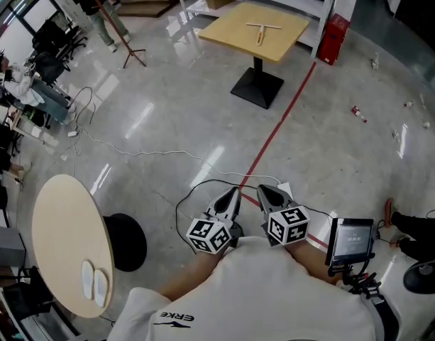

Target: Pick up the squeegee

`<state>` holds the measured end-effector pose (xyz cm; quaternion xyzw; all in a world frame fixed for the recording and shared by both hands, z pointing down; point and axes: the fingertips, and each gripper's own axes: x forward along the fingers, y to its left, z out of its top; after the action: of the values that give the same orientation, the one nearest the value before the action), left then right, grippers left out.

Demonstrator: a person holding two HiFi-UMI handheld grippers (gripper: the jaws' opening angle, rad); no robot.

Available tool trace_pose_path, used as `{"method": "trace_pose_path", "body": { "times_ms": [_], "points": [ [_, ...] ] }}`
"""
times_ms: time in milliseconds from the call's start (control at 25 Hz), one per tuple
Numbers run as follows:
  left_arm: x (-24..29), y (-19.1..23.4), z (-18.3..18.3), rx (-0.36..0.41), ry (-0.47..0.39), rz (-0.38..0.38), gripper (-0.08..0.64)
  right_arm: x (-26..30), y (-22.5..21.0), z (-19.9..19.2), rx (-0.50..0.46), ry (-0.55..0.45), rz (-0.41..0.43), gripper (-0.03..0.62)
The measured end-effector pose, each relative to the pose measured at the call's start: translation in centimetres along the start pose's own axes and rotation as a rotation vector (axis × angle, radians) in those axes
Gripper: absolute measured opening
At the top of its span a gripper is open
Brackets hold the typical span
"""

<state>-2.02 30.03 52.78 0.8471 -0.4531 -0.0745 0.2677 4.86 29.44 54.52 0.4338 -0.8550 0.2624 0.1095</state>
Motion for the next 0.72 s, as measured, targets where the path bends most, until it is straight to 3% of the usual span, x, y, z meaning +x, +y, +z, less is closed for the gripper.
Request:
{"method": "trace_pose_path", "body": {
  "times_ms": [720],
  "points": [
    [0.8, 20.4, 12.9, -0.019, -0.043, 0.057, 0.005, 21.6, 8.2, 7.8, -0.050, 0.034, 0.054, 0.005]
  ]
}}
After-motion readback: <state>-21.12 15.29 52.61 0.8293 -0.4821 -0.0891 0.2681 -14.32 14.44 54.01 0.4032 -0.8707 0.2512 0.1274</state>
